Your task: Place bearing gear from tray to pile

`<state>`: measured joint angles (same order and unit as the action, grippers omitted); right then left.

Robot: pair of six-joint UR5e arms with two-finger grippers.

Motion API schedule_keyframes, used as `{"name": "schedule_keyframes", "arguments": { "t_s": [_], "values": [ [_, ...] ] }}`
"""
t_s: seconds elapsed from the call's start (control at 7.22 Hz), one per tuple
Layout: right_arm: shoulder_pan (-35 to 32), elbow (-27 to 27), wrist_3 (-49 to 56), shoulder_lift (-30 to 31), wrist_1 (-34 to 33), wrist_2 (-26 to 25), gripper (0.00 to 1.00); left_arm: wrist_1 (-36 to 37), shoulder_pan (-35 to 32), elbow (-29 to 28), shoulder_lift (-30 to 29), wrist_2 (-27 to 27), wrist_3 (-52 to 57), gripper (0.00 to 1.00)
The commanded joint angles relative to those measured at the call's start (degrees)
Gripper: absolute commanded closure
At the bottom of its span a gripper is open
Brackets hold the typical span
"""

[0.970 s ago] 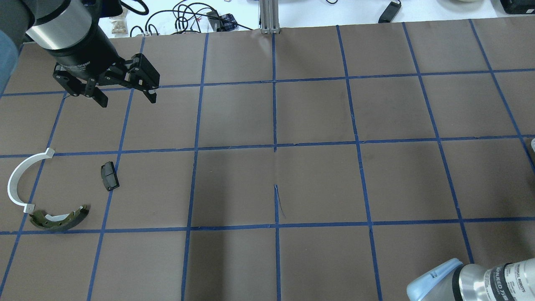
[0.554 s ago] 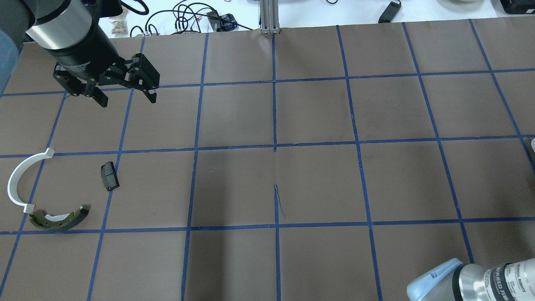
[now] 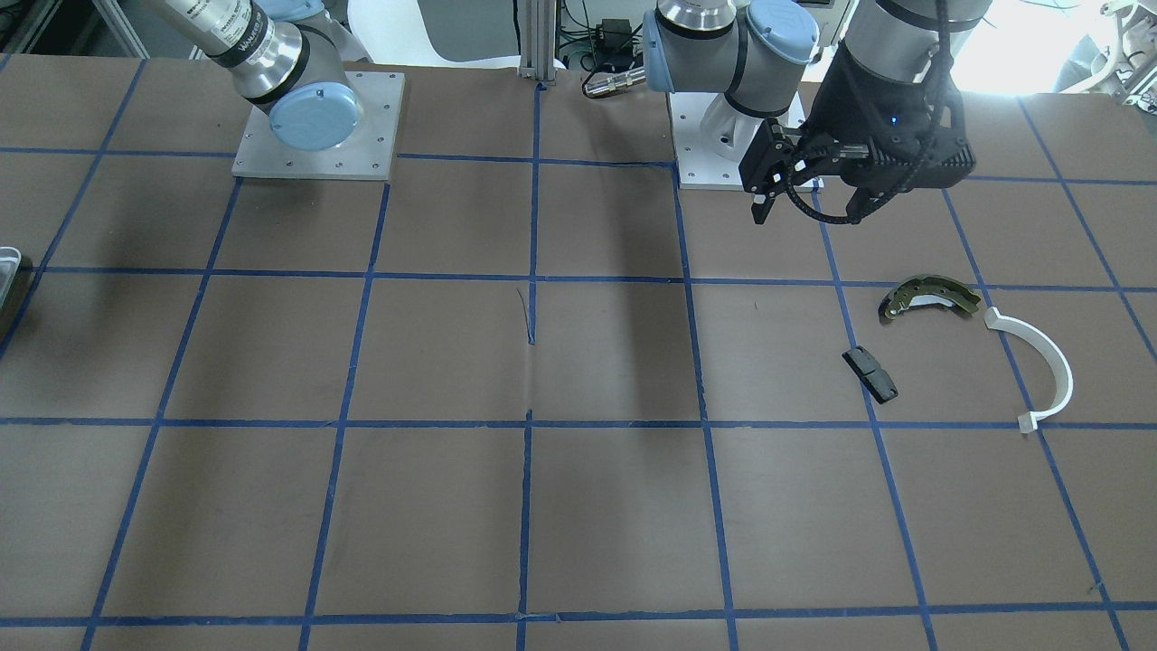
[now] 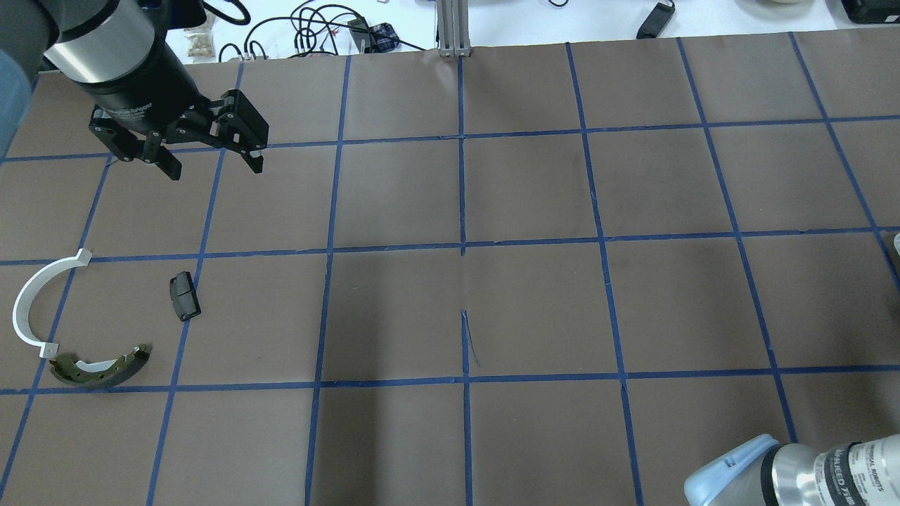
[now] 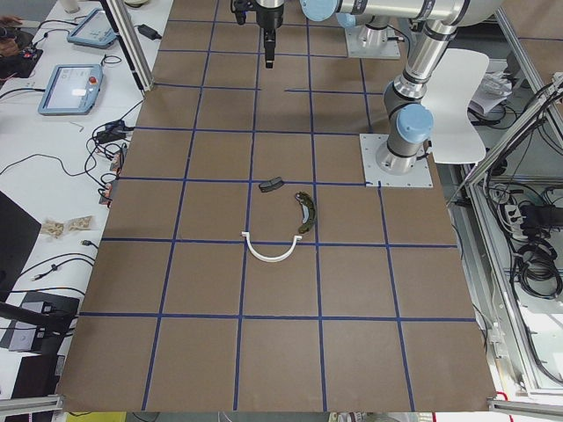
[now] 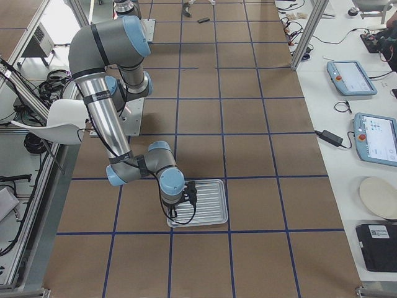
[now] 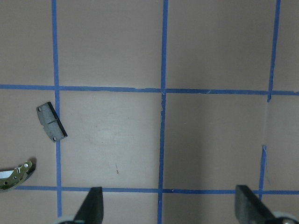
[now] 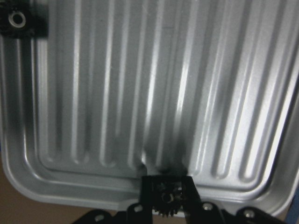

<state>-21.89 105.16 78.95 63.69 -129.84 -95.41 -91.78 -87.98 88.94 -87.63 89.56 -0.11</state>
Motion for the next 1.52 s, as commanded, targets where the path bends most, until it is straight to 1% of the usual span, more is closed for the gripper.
{"name": "schedule_keyframes", "arguments": {
  "t_s": [0.0,0.14,0.28,0.42,0.55,0.69,0.83,0.97,1.11,1.25,1.39],
  "values": [
    [0.0,-0.48,-0.64,0.38,0.63,-0.04,0.92,-0.06,0.0,0.0,0.0,0.0,-0.06,0.0],
    [-0.08,-0.4,-0.82,2.29,0.99,-0.13,0.92,-0.06,0.0,0.0,0.0,0.0,0.02,0.0],
    [-1.22,0.38,-1.6,6.4,2.29,0.04,0.92,0.02,0.0,0.0,0.0,0.0,-0.06,0.0],
    [-4.88,0.83,-5.87,10.62,6.57,0.48,0.92,0.02,0.0,0.0,0.0,0.0,0.02,0.0],
    [-11.79,0.83,-12.01,15.01,11.14,0.05,0.92,0.02,0.0,0.0,-0.09,0.0,0.02,0.0],
    [-18.82,0.92,-23.29,18.54,16.84,0.57,0.91,0.02,0.0,0.0,-0.09,0.0,-0.06,0.0],
    [-27.59,0.83,-34.98,19.96,20.29,0.66,0.91,0.02,0.0,0.0,0.0,0.0,0.02,0.0],
    [-37.86,0.83,-48.93,20.15,20.76,0.66,0.91,0.02,0.0,0.0,-0.09,0.0,0.02,0.0],
    [-48.84,0.74,-64.73,19.63,20.77,2.05,0.91,0.02,0.0,0.0,-0.09,0.0,0.02,0.0],
    [-57.91,0.31,-78.38,18.41,19.98,7.29,0.91,0.02,0.0,0.0,-0.09,0.0,0.02,0.0],
    [-65.14,-0.13,-86.95,16.48,15.62,9.78,0.91,0.02,0.0,0.0,-0.18,-0.09,0.02,0.0]
  ]
}}
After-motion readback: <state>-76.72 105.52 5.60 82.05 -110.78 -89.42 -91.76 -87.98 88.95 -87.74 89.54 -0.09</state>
